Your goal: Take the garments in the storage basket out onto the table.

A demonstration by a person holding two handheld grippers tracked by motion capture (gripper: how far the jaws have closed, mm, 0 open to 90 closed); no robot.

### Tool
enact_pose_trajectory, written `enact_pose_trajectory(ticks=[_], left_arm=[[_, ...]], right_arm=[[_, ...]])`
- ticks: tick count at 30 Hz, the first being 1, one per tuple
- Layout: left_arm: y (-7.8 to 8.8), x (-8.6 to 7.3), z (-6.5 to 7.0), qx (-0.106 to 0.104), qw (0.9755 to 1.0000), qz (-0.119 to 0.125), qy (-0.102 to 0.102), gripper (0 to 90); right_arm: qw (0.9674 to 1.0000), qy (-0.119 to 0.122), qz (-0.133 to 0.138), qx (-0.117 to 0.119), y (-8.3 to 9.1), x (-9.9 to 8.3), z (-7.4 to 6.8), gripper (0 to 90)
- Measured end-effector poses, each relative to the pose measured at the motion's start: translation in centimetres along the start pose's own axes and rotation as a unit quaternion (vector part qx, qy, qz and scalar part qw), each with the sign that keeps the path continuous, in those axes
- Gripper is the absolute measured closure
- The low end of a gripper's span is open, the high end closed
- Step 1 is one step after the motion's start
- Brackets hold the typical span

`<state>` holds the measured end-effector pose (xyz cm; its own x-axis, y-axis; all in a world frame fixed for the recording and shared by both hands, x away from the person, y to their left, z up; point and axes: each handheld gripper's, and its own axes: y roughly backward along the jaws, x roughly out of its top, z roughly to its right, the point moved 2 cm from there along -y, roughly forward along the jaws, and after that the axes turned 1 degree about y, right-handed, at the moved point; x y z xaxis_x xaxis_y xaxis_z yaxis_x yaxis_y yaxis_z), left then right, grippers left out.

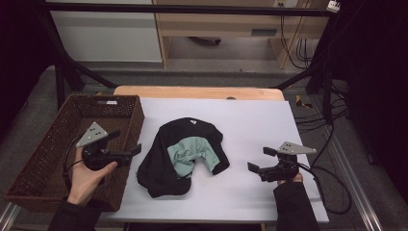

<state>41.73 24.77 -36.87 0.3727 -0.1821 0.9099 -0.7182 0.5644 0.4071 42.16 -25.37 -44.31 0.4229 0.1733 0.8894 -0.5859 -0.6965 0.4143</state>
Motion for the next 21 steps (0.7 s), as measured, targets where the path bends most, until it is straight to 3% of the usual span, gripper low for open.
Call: enact_pose_trajectory(ticks=[7,14,21], left_arm=[[0.0,-1.2,-0.3,0.011,0.9999,-0.008,-0.005,3.1],[0.3,-2.5,-1.4,0.021,0.9996,-0.015,0.007,3.1],[0.3,-2.7,-1.7,0.022,0.9995,-0.019,0.010,3.1]], right_arm=[[1.0000,0.000,0.001,0.000,0.0,0.0,0.0,3.5],[1.0000,0.001,0.002,0.001,0.0,0.0,0.0,3.5],[1.0000,0.000,0.000,0.000,0.0,0.0,0.1,3.5]])
